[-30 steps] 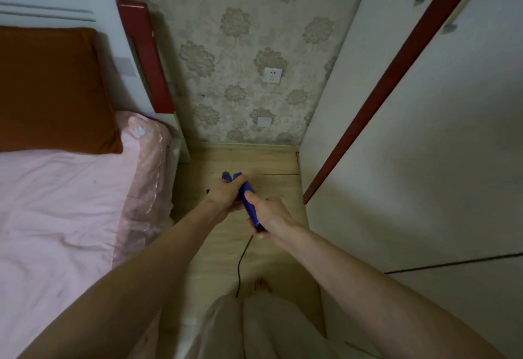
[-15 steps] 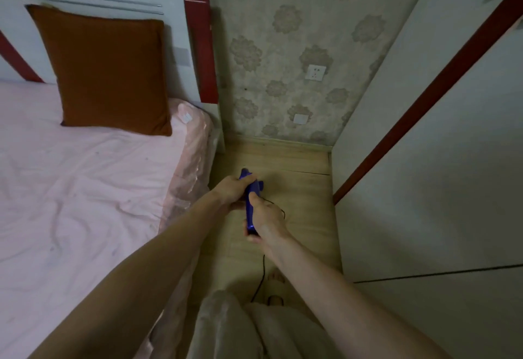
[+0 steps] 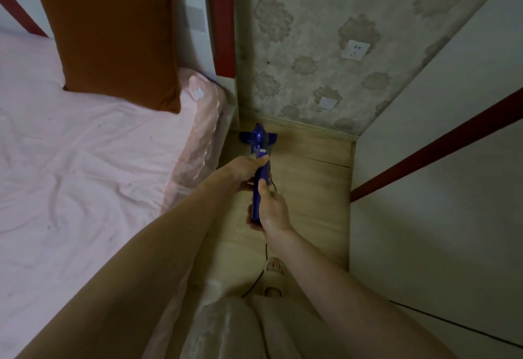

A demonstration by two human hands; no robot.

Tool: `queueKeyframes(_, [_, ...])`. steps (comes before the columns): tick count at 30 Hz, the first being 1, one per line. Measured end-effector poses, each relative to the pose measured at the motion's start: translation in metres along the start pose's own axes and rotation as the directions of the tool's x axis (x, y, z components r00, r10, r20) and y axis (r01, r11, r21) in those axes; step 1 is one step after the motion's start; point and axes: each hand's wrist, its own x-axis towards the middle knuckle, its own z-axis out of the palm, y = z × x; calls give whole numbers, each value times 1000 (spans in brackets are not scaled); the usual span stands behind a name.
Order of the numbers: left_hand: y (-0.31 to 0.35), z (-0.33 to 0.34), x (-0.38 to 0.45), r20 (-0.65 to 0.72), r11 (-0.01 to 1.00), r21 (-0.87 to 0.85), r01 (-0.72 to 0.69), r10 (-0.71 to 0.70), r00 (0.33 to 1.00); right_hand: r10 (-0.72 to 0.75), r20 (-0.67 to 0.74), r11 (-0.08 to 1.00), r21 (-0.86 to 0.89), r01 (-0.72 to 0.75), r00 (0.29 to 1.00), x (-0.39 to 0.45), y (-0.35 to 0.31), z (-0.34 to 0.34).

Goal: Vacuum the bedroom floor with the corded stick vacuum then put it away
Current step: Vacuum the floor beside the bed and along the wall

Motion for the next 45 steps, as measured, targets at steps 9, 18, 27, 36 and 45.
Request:
queueKeyframes(9, [41, -13, 41, -55, 999, -26, -35, 34, 998, -18, 49, 1000, 11, 18, 999, 46, -43, 16])
queueKeyframes(18, [25, -12, 37, -29, 996, -89, -1, -2, 1000, 1, 72, 987, -162, 11, 997, 37, -39, 4])
queueKeyframes(27, [-14, 25, -15, 75, 983, -176, 43, -30, 997, 23, 31, 992, -126, -19, 999, -34, -13, -47])
queueKeyframes(36, [-67, 18, -91, 94, 978, -206, 22, -2, 996, -9, 34, 997, -73, 12, 999, -124, 31, -38])
queueKeyframes(45, [-79, -10, -125, 145, 991, -132, 24, -4, 989, 1, 47, 996, 85, -5, 999, -162, 46, 2])
